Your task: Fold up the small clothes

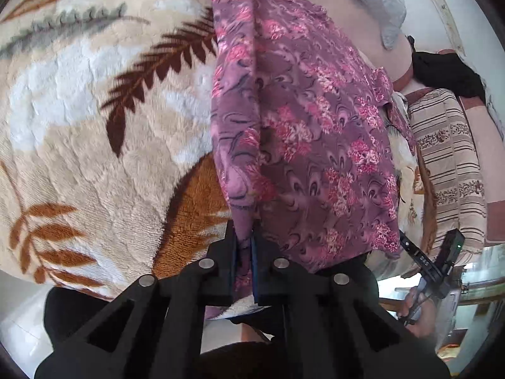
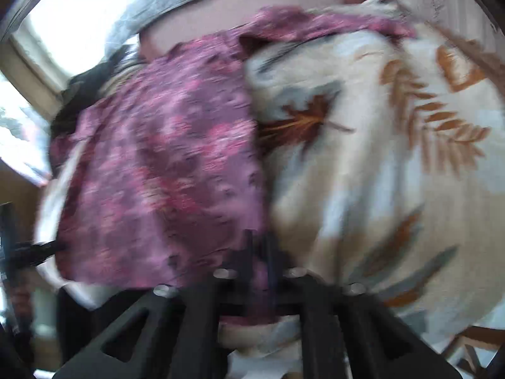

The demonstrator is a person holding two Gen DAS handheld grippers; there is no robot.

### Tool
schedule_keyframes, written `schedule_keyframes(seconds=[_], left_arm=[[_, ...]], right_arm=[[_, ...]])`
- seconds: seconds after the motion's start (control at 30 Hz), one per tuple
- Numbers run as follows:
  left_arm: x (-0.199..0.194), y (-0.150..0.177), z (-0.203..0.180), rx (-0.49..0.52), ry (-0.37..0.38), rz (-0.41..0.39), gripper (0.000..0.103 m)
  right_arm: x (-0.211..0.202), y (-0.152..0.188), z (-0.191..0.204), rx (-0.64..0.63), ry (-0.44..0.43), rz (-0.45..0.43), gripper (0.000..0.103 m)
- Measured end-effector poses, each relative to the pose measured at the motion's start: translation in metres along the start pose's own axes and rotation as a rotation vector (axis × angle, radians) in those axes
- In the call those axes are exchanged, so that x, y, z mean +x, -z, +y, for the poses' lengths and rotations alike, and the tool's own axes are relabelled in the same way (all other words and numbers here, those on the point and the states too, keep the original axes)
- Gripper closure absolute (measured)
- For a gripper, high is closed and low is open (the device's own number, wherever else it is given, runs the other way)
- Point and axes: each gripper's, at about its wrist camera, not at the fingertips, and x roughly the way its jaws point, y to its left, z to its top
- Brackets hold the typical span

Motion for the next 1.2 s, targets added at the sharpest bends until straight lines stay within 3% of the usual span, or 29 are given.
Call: schedule_keyframes(seconds=[0.07,0.17,0.27,0.3,0.33,0.37,0.47,0.53,0.6,0.67,0.7,0.77,0.9,1.0,1.13,1.2], left_arm=[[-0.003,0.0,-0.003,0.019,-0.014,-0.007,0.098],[0.002,0.001,-0.001,0.009,-0.016,0.004,0.098],[0.008,0.004,0.002,-0.017,-0.022,0.013,0.096],[0.01,0.005,0.003,-0.019,-0.023,0.021,0.095],[0.011,0.006,0.003,-0.022,-0.024,0.027,0.095],[0.01,0.006,0.004,-0.02,-0.027,0.026,0.095],[-0.001,0.002,0.007,-0.025,-0.02,0.011,0.096],[-0.006,0.001,0.012,-0.032,-0.022,0.002,0.096],[-0.002,0.001,0.02,-0.046,-0.025,0.022,0.096],[0.005,0.001,0.031,-0.063,-0.015,0.063,0.096],[0.004,0.001,0.034,-0.064,-0.002,0.067,0.096],[-0.007,-0.004,0.039,-0.066,0.041,0.039,0.096],[-0.034,-0.056,0.029,-0.015,0.013,-0.081,0.092],[-0.033,-0.114,0.022,-0.018,-0.031,-0.143,0.076],[-0.013,-0.202,0.026,-0.106,-0.077,-0.175,0.075],[-0.002,-0.234,0.033,-0.17,-0.064,-0.183,0.072]], right_arm=[[-0.006,-0.001,0.0,-0.022,0.021,-0.018,0.101],[0.004,0.0,-0.005,0.016,0.052,0.009,0.092],[0.018,0.004,0.001,0.009,0.065,0.017,0.062],[0.02,0.004,0.007,-0.017,0.074,0.004,0.059],[0.021,0.004,0.016,-0.074,0.092,-0.003,0.064],[0.019,0.004,0.023,-0.123,0.069,-0.004,0.103],[-0.01,0.002,0.022,-0.138,0.058,-0.09,0.1],[-0.029,-0.004,0.0,-0.067,0.081,-0.165,0.1],[-0.026,-0.005,-0.024,0.007,0.081,-0.143,0.101],[-0.008,-0.001,-0.038,0.024,0.131,-0.067,0.102],[0.0,-0.001,-0.041,0.033,0.112,-0.032,0.102],[-0.003,-0.004,-0.041,0.074,0.099,-0.048,0.101],[-0.023,-0.027,-0.027,0.07,0.059,-0.164,0.093],[-0.008,-0.052,-0.012,0.078,0.02,-0.161,0.081],[0.03,-0.072,0.008,0.059,0.0,-0.132,0.08],[0.051,-0.078,0.015,0.051,-0.005,-0.114,0.08]])
